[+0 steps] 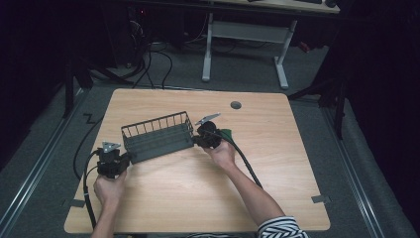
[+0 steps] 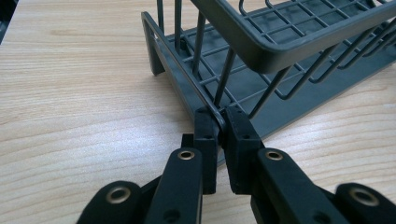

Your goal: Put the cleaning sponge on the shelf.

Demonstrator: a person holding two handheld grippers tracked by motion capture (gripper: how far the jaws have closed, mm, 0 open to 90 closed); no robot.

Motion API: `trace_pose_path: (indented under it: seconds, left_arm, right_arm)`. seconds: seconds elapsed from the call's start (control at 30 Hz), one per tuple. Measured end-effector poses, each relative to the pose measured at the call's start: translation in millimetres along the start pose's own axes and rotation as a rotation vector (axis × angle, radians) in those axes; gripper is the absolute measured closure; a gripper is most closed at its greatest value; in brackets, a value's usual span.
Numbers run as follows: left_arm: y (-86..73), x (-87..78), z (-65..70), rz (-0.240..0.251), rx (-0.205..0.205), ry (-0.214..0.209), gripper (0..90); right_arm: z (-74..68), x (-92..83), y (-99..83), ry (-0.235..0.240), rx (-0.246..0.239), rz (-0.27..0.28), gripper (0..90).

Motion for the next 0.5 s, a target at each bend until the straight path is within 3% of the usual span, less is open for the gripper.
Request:
trace_pose_path:
  seconds: [0.5]
  left_arm:
    - [-3.9,-4.3,2.0,0.004,-0.006,-0.012,84.6]
  right_arm:
    - [-3.2,-3.9,-3.2,0.001,-0.01,-0.009,86.3]
Point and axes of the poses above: each handheld gripper's, and its own axes: x roughly forward along the jaws, y roughly out of its top, z roughly to its right, the point moved 6 cm from there along x, roughly forward along the jaws, and after that the axes turned 6 degrees about z, right-handed, at the moved point
